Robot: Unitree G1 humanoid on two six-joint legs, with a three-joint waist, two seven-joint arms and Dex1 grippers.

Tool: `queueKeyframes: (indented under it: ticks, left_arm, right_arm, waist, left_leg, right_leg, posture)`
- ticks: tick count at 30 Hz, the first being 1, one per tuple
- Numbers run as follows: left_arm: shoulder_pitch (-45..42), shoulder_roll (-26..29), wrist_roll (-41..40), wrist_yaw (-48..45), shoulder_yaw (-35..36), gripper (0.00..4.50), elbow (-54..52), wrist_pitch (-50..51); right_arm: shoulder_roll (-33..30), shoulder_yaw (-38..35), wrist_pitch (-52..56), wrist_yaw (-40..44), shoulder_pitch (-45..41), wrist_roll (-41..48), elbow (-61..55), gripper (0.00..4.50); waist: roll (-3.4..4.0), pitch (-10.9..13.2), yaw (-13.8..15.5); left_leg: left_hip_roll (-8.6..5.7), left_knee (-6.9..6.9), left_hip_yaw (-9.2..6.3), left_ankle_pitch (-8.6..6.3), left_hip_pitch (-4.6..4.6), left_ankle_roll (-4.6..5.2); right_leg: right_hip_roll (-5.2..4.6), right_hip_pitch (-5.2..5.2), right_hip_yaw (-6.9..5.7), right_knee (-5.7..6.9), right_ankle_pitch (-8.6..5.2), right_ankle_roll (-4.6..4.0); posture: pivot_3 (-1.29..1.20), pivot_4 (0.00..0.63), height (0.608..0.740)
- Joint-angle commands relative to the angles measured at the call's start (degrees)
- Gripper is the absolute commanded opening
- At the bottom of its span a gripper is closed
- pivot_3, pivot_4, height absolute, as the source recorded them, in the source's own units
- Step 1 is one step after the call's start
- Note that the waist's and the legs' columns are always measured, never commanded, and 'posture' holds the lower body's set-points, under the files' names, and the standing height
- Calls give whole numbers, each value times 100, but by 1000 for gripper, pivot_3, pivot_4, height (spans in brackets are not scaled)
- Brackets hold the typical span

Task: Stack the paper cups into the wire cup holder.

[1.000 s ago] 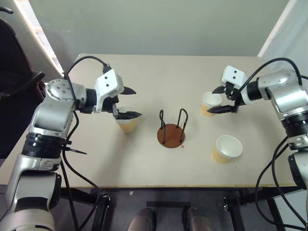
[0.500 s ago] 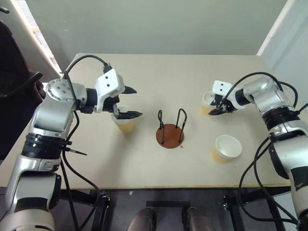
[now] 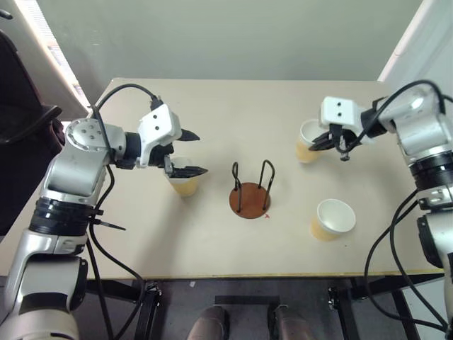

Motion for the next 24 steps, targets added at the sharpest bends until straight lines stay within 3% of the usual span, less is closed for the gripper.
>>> queueKeyframes:
  ticks: [1,7,24]
  left_arm:
    - [-10,86,-122,-106,145,4500,-208,-6]
    - [-99,-73,-51,-124,29,4500,-85,-96]
    - [-125,-145,12,-94,22,4500,-61,-118]
  right_arm:
    - [-167,-377,1097,457,-257,759,-1630,26]
    - [115,-216,2017,312,-533,1328,-2855,26]
    - [391,458,1136,84,-239,900,-2473,26]
  waist:
    - [0,0,-8]
    - [-1,0,-14]
    - [-1,0,-15]
  left_leg:
    - [3,1,0,0,0,-1]
    - [4,6,-6,9,5,-1]
    - [3,16,-7,26,5,9]
  right_leg:
    - [3,1,0,0,-3,-5]
    - [5,4,-1,7,-36,-63]
    - [4,4,-1,8,-21,-71]
  posture:
    - [0,150,740]
    - [0,150,740]
    - [0,150,740]
